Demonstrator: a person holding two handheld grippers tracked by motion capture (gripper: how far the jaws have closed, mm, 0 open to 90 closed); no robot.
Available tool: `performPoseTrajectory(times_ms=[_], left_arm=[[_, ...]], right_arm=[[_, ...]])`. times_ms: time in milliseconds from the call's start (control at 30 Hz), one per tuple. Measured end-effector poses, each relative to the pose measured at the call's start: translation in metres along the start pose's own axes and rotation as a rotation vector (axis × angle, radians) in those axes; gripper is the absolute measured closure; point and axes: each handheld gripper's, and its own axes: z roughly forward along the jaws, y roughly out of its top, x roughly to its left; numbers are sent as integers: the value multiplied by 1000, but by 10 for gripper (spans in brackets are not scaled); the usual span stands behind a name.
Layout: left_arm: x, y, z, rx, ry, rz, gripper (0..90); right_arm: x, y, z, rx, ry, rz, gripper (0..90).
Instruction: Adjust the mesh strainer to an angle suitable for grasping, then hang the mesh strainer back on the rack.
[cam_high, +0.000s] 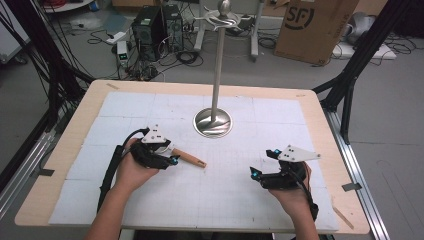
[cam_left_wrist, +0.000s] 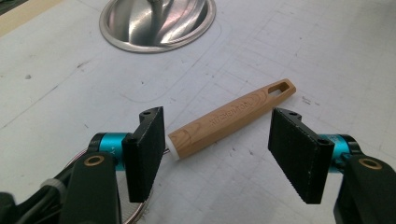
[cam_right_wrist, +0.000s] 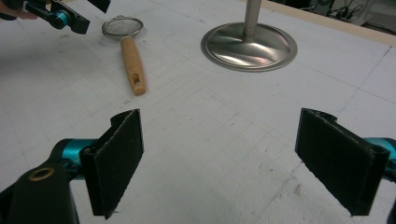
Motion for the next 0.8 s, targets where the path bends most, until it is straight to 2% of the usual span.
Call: performPoseTrajectory(times_ms=[200, 433, 800], left_arm=[[3, 1, -2, 7, 8, -3, 368], [7, 4, 2, 43, 5, 20, 368], [19, 5, 23, 124, -25, 24, 363]], right_arm=[[0, 0, 0, 1, 2, 0, 142], [0, 0, 0, 1, 1, -4, 143], [-2, -1, -3, -8, 4, 3, 143]])
